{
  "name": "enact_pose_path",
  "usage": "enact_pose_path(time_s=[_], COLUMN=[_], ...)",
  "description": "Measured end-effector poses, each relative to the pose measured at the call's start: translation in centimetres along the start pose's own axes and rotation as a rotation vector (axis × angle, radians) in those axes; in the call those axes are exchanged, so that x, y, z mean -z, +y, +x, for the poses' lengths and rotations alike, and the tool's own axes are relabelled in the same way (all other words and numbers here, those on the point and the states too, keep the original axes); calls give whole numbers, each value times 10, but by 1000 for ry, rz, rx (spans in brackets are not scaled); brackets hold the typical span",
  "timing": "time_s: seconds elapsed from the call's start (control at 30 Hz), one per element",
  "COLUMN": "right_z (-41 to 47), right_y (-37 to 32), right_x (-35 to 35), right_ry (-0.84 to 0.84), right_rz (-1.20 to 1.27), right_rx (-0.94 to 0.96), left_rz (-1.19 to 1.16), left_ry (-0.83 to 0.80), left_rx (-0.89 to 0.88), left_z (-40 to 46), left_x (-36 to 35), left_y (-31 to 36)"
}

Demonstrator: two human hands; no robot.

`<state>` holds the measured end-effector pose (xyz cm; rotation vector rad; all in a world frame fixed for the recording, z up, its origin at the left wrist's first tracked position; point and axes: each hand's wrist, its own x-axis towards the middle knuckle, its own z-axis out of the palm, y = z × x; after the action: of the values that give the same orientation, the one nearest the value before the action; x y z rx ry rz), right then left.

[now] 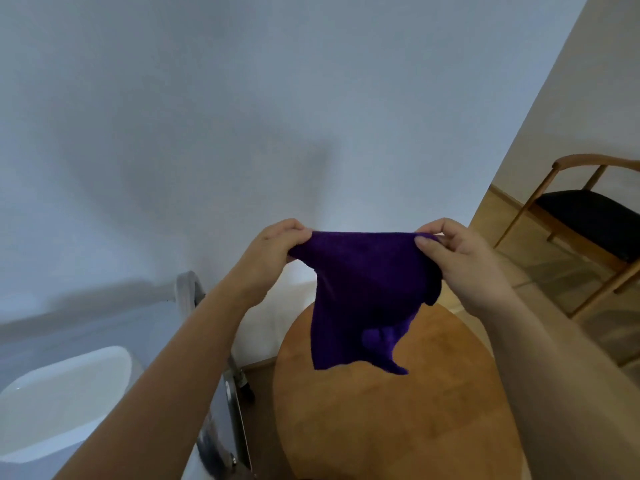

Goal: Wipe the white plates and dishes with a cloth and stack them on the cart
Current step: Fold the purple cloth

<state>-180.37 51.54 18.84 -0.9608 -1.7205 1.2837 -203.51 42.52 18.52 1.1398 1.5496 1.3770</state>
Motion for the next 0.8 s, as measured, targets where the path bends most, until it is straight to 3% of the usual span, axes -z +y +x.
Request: enact_pose_path(time_s=[0.07, 0.2, 0.33, 0.4, 0.47, 0.57, 0.67, 0.8], right_z=[3, 9, -3, -19, -33, -39, -39, -38], right_y=[-4, -2, 35, 63, 78, 81, 80, 76], right_x=[-1, 9, -16, -42, -61, -69, -71, -71], right_ry=[-26, -151, -183, -214, -425, -464, -226, -5], right_rz=[15, 257, 923, 1026, 1101, 1071, 693, 420], right_rx=[38, 10, -275, -495, -552, -502, -427, -286], left_rz=[-232, -268, -582, -614, -586, -530, -510, -520], left_ry=[9, 64, 68, 33, 46, 120, 119, 138], left_rx=[122, 117, 73, 71, 96, 126, 141, 134], left_z=[1, 1, 8, 13, 15, 16, 13, 10], left_x=[-6, -15, -31, -39, -41, -36, -31, -24], left_y=[4, 13, 37, 45, 48, 43, 36, 36])
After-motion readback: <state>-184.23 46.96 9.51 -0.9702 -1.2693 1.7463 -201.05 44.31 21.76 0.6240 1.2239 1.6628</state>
